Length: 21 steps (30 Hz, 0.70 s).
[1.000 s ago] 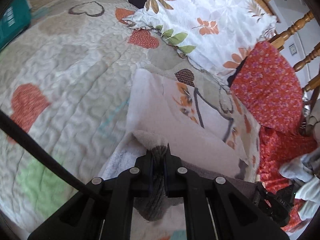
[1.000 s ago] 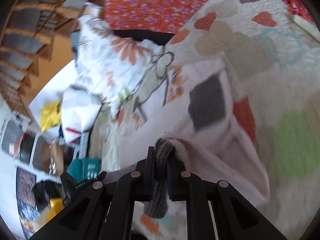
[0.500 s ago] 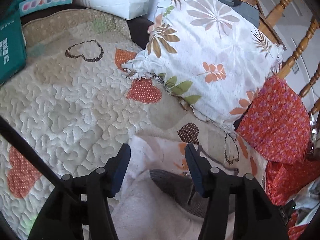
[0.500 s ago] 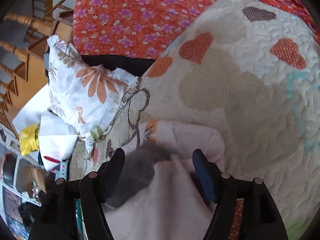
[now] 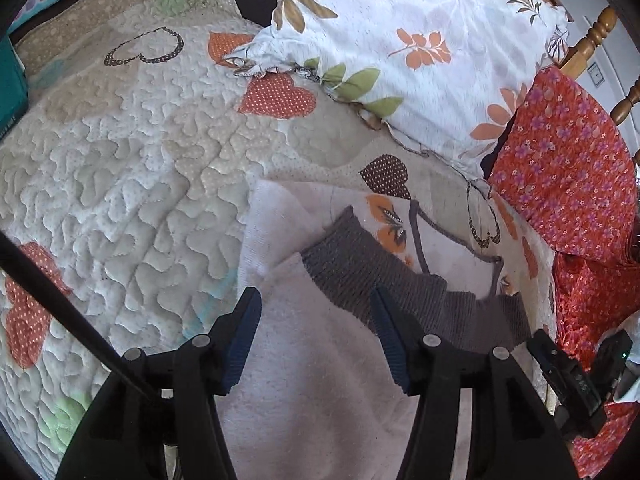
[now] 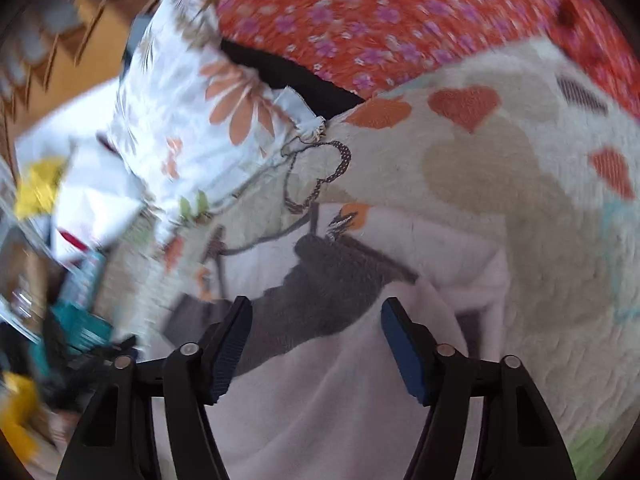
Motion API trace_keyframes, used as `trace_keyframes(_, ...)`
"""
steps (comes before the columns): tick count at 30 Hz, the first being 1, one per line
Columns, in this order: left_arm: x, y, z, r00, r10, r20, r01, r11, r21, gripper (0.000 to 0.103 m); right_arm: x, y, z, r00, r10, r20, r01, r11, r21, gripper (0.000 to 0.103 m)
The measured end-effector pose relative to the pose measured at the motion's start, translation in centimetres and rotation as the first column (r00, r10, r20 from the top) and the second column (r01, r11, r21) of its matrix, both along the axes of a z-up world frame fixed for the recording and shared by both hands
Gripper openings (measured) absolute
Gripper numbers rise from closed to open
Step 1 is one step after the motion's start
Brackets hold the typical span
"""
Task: Fold small clothes
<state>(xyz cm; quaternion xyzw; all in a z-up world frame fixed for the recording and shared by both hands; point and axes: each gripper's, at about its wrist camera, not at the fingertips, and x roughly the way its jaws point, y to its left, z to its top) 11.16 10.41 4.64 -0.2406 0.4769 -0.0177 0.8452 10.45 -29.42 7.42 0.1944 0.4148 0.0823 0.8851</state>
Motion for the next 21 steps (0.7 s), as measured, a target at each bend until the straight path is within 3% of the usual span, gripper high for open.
trace_keyframes(1,0.0,-0.3,0.0,1.0,-0.006,-0.004,0.006,1.0,0.008,0.056,0.6,0.5,-0.5,1.0,0.022,-0.02,-0.022,1.0,0.004,0.046)
trace_keyframes(3,-0.1,-0.7,0.0,1.0,-0.017,-0.01,0.018,0.999,0.028,0.056,1.7,0.5,-1.9,0.997,0.029,-0.071,-0.027,0.999,0.032,0.041)
trace_keyframes(4,-0.1,-1.0,0.0,1.0,-0.021,-0.014,0.022,0.999,0.037,0.056,2.1,0.3,-2.6,0.995,-0.014,-0.1,0.013,1.0,-0.014,0.032)
trace_keyframes(5,-0.3,-1.3,0.1,0.999,-0.028,-0.017,0.029,0.998,0.048,0.056,2.4,0.0,-3.0,0.991,-0.062,-0.116,0.054,0.996,-0.069,0.014)
trace_keyframes(6,-0.5,-1.5,0.2,0.999,-0.035,-0.016,0.035,0.998,0.057,0.056,2.3,-0.3,-3.0,0.99,-0.091,-0.112,0.08,0.992,-0.101,0.012)
trace_keyframes(9,-2.1,-3.0,1.3,0.997,-0.079,0.005,0.079,0.993,0.093,0.056,1.4,-0.1,-1.4,0.991,-0.119,-0.063,0.106,0.978,-0.181,0.016)
trace_keyframes(11,-3.9,-4.4,2.4,0.992,-0.128,0.017,0.126,0.987,0.101,0.056,0.2,-0.1,0.2,0.992,-0.127,-0.015,0.121,0.971,-0.206,0.033)
trace_keyframes(12,-5.4,-5.4,3.4,0.987,-0.156,0.029,0.152,0.983,0.099,0.056,-0.2,-0.3,0.8,0.991,-0.13,-0.003,0.127,0.971,-0.202,0.036)
trace_keyframes(15,-9.5,-8.4,6.8,0.97,-0.235,0.064,0.232,0.972,0.04,0.062,-2.4,-1.2,2.1,0.989,-0.145,0.014,0.145,0.973,-0.179,0.04)
trace_keyframes(17,-12.3,-10.7,9.7,0.942,-0.319,0.104,0.321,0.947,-0.005,0.067,-4.1,-2.1,2.3,0.986,-0.164,0.004,0.162,0.974,-0.158,0.042)
trace_keyframes(19,-15.9,-13.7,13.7,0.898,-0.414,0.15,0.418,0.908,0.002,0.072,-5.4,-2.8,2.2,0.983,-0.184,-0.014,0.181,0.974,-0.135,0.044)
trace_keyframes(21,-19.3,-16.6,17.5,0.839,-0.51,0.191,0.517,0.856,0.016,0.082,-6.7,-3.8,1.8,0.976,-0.212,-0.046,0.208,0.974,-0.09,0.046)
